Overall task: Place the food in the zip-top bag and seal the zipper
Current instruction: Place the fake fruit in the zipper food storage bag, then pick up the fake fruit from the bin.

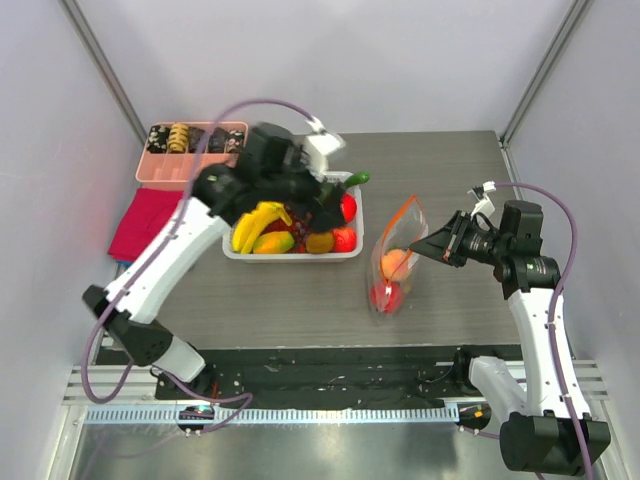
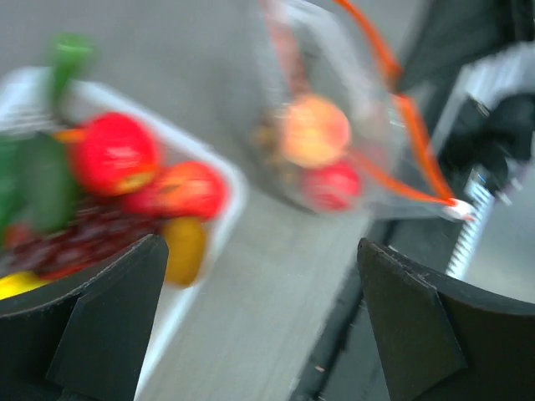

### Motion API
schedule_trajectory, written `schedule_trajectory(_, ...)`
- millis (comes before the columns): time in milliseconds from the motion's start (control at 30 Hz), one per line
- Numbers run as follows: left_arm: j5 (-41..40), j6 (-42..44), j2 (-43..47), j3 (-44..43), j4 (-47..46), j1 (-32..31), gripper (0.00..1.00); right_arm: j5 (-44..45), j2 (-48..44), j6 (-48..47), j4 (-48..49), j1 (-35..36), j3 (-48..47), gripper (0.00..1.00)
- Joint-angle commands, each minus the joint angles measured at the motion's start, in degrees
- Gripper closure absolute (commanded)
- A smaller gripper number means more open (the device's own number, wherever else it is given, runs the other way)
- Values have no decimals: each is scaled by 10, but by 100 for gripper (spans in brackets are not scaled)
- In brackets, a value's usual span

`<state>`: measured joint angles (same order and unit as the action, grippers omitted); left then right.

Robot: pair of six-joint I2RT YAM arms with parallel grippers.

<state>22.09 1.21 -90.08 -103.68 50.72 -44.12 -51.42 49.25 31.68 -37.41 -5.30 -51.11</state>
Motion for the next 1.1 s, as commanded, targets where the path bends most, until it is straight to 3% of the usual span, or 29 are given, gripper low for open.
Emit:
schedule_trajectory(0,5,23,48,41,-40,123,0,-12,1,-10,15,3,-20,99)
schedule_trajectory(100,-19,94,33,60,-20,206,0,-11,5,-9,16,3,-21,99)
schedule_trajectory(200,-27,180,4,75,-2,237,3,-9,7,-9,19,2,-22,99)
schedule_trajectory(400,-22,355,-54,94,-12,250,6,-7,8,-9,19,3,-18,99)
schedule_trajectory(633,52,600,-134,72,55,256,8,-5,11,-13,11,3,-21,99)
schedule_trajectory(833,96,742,-151,88,68,257,11,-5,15,-18,7,3,-19,99)
schedule_trajectory(933,89,780,-151,102,59,257,19,-5,19,-19,6,3,-17,99)
schedule_trajectory(1033,83,816,-136,124,47,257,35,-4,23,-20,7,3,-17,99)
schedule_trajectory(1067,84,822,-130,134,37,257,45,-4,24,-20,7,3,-17,99)
